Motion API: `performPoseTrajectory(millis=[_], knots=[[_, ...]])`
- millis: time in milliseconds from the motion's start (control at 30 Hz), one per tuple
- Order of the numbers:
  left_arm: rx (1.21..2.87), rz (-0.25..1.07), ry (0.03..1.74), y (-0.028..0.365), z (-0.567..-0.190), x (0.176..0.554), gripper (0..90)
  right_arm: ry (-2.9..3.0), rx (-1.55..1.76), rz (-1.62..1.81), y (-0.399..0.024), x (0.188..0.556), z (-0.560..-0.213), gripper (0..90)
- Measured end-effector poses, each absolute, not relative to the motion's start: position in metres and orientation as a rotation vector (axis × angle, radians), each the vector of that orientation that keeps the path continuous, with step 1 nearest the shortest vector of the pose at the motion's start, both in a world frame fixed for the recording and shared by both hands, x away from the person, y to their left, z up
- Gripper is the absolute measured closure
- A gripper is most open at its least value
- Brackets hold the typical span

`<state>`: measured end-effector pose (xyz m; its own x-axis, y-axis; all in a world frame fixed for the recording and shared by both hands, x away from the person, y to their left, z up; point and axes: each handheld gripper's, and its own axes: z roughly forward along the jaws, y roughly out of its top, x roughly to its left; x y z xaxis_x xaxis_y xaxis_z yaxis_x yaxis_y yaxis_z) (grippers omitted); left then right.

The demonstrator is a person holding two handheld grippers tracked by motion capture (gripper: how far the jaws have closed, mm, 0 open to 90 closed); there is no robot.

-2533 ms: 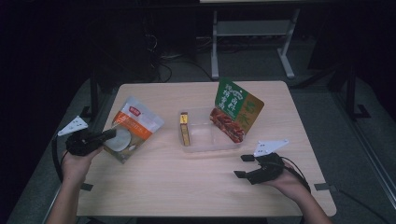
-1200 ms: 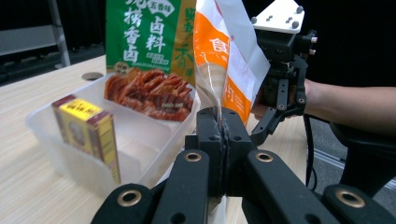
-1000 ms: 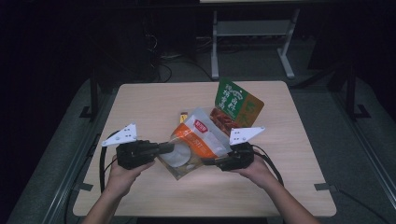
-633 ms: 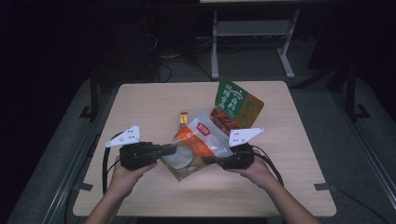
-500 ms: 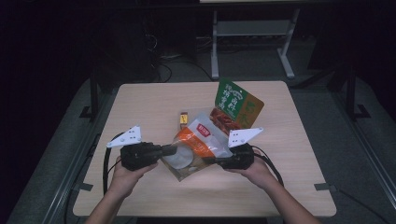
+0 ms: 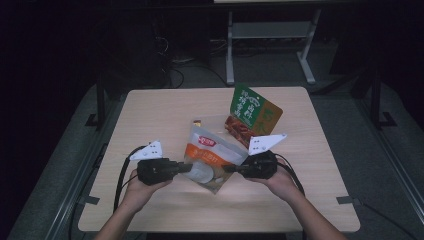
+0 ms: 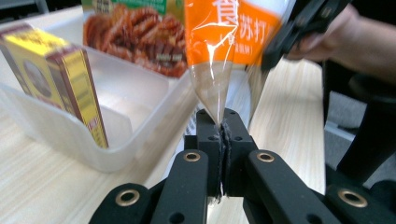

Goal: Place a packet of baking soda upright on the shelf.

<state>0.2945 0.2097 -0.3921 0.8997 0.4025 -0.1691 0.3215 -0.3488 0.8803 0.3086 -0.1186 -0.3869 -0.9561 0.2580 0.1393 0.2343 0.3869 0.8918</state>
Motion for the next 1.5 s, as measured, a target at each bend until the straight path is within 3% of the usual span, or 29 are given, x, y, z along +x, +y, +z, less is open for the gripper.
performPoseTrajectory(millis=[100, 333, 533, 1067, 1500], knots=[[1.966, 0.088, 0.531, 0.208, -0.394, 0.295, 86.6, 2.59, 0.462, 1.665, -0.12, 0.308, -0.386, 85.9], [2.002, 0.111, 0.575, 0.208, -0.404, 0.301, 59.1, 2.565, 0.453, 1.695, -0.123, 0.305, -0.38, 86.6], [2.025, 0.142, 0.598, 0.215, -0.407, 0.298, 45.7, 2.555, 0.446, 1.714, -0.127, 0.304, -0.376, 86.9], [2.071, 0.171, 0.722, 0.249, -0.42, 0.309, 42.0, 2.387, 0.553, 1.734, -0.168, 0.303, -0.348, 87.6], [2.123, 0.207, 0.74, 0.257, -0.427, 0.315, 36.7, 2.284, 0.677, 1.674, -0.149, 0.32, -0.326, 87.8]])
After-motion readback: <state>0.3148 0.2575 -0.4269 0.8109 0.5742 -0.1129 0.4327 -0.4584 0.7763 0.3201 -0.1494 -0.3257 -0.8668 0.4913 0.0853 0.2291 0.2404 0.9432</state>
